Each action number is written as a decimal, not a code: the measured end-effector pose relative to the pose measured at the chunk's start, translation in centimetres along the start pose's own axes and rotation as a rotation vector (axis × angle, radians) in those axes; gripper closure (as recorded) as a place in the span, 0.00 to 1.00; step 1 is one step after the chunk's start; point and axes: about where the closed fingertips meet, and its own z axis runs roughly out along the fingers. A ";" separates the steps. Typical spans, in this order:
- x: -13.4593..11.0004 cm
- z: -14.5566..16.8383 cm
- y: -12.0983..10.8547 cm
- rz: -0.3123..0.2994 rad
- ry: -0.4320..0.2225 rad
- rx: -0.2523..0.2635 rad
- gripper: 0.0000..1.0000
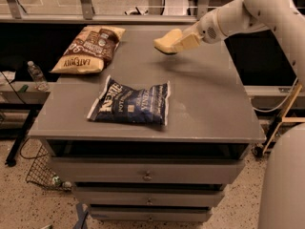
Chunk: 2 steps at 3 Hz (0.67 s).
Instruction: Move sponge near blue chip bag
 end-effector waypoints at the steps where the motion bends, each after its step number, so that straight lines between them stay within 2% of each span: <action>1: -2.6 -1.4 2.4 -0.111 -0.032 -0.075 1.00; 2: -3.0 -1.7 6.5 -0.174 -0.036 -0.237 1.00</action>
Offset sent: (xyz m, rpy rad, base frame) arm -0.1092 0.0477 0.0293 -0.0047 0.0844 0.5138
